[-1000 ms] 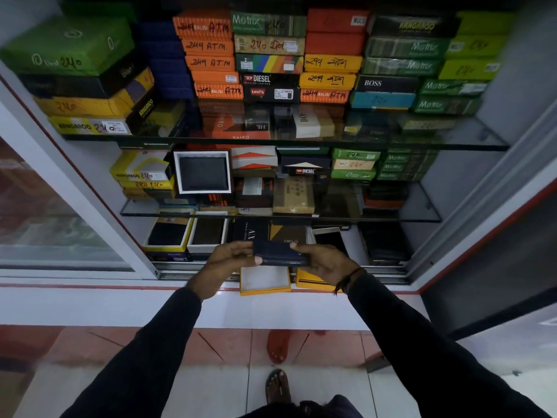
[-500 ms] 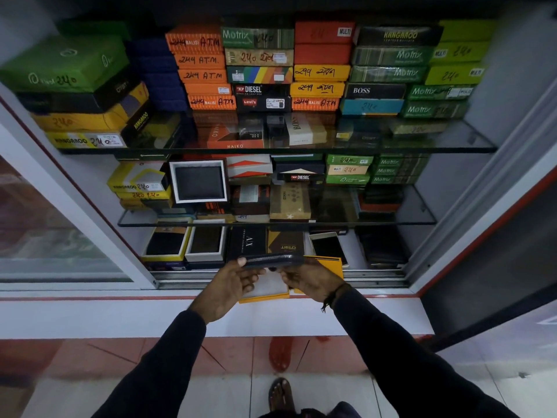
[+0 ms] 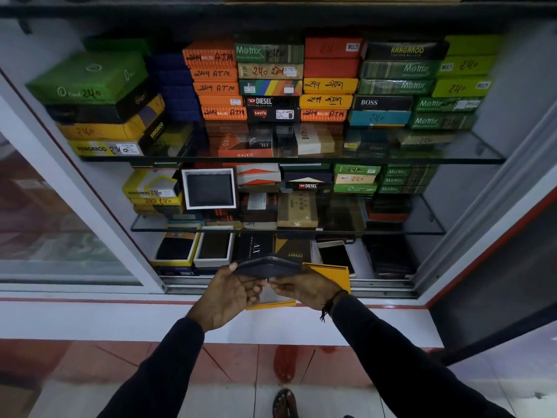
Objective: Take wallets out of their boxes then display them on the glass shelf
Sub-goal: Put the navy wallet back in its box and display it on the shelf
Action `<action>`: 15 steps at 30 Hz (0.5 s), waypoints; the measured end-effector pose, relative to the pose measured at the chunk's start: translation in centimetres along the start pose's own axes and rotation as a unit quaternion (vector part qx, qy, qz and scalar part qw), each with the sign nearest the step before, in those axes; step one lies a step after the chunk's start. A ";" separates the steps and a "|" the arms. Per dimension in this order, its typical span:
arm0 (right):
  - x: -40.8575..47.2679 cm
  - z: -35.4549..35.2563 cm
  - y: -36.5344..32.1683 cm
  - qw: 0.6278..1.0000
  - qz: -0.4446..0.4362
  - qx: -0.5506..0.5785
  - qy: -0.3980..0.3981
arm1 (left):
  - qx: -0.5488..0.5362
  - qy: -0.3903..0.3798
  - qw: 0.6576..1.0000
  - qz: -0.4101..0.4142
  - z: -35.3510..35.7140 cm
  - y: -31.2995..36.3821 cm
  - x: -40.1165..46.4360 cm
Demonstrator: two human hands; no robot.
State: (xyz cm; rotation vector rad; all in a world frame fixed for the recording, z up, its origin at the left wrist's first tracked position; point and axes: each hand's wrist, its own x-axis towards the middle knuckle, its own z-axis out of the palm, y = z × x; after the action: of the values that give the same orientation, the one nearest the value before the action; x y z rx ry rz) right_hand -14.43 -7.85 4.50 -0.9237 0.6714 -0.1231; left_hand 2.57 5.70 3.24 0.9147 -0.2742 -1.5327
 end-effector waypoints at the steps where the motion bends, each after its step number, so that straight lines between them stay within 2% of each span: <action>1: -0.2 -0.3 -0.2 1.000 -0.005 -0.013 0.013 | 0.004 0.002 1.000 0.003 -0.2 0.1 0.0; 5: -1.5 -2.2 -2.0 0.995 -0.031 -0.087 0.043 | 0.064 0.060 0.995 0.040 -1.8 0.5 -0.3; 9: -3.0 -3.4 -3.5 0.980 -0.043 -0.167 0.100 | 0.176 0.132 0.970 0.100 -3.0 0.0 -0.6; 13: -3.1 0.0 -3.5 0.973 -0.071 -0.135 0.176 | 0.193 0.176 0.950 0.173 -1.7 -1.3 0.6; 15: -2.5 2.6 -2.3 0.959 -0.105 -0.175 0.196 | 0.209 0.188 0.941 0.191 -1.4 -1.9 1.3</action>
State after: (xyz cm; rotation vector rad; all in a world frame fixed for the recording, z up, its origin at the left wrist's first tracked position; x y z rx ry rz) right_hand -14.52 -6.51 8.58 -1.3304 0.9798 -0.3930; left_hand 2.21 5.34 0.60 1.3769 -0.4785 -0.9298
